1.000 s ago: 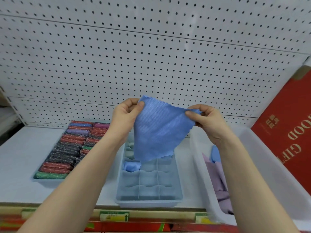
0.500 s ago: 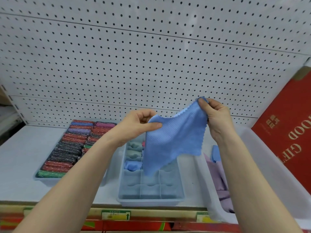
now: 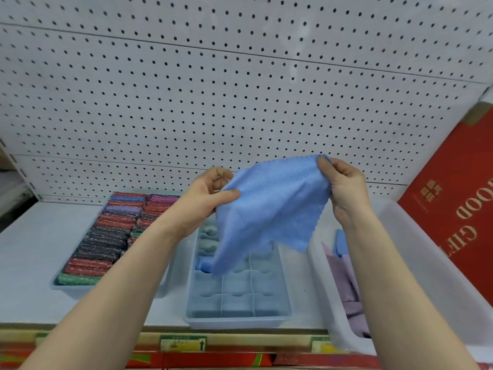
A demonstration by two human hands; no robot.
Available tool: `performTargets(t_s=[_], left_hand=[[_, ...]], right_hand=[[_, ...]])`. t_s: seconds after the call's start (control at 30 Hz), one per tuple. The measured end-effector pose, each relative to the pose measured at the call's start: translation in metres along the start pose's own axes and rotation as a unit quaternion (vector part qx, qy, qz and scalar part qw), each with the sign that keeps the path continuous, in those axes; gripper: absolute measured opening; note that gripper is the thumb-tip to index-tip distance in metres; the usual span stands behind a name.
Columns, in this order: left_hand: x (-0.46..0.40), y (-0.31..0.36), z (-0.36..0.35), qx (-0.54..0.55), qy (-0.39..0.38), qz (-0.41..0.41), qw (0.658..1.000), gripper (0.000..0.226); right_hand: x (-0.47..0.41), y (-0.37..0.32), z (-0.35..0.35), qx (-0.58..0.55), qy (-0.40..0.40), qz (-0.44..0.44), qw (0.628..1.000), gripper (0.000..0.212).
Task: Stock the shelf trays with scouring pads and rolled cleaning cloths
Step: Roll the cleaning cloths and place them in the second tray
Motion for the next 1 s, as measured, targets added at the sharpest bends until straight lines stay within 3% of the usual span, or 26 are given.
performTargets(t_s=[0.13, 0.23, 0.37, 0.63, 0.7, 0.77, 0.87, 0.93, 1.0], left_hand=[[-0.001, 0.001, 0.010, -0.134, 0.020, -0.033, 0.990, 0.038], [0.001, -0.002, 0.007, -0.155, 0.009, -0.025, 0.988, 0.016], [0.001, -0.003, 0.010, -0.148, 0.036, -0.007, 0.988, 0.029], [-0.003, 0.002, 0.048, -0.274, 0.225, -0.086, 0.931, 0.007], [-0.005, 0.003, 0.053, -0.293, 0.250, -0.086, 0.919, 0.005], [-0.008, 0.004, 0.055, -0.305, 0.271, -0.082, 0.909, 0.003], [-0.014, 0.002, 0.054, -0.181, 0.273, -0.067, 0.943, 0.011], [-0.019, 0.001, 0.045, -0.098, 0.244, -0.052, 0.963, 0.017], [-0.024, 0.005, 0.035, -0.110, 0.212, -0.047, 0.970, 0.026]], right_hand=[[0.001, -0.002, -0.001, -0.004, -0.009, 0.011, 1.000, 0.014], [0.002, -0.008, -0.007, 0.004, -0.028, 0.029, 0.999, 0.015], [0.001, -0.013, -0.007, 0.015, -0.006, 0.041, 0.999, 0.013], [-0.004, -0.009, 0.001, 0.021, 0.039, 0.039, 0.998, 0.012], [0.000, -0.013, -0.008, 0.026, -0.050, 0.055, 0.997, 0.015], [0.008, -0.015, -0.021, 0.077, -0.212, 0.084, 0.970, 0.023], [0.036, -0.008, -0.043, 0.190, -0.469, 0.083, 0.858, 0.019], [0.050, -0.006, -0.054, 0.246, -0.546, 0.094, 0.796, 0.014], [0.054, -0.007, -0.064, 0.253, -0.546, 0.088, 0.794, 0.013]])
Point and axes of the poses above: each hand's wrist, its own x-axis away from the middle knuckle, its own z-axis out of the back of the hand, y = z × x, the point moved 5 cm from there along -x, towards the middle knuckle, and after that the axes turned 14 degrees about x, right-handed, at the moved point
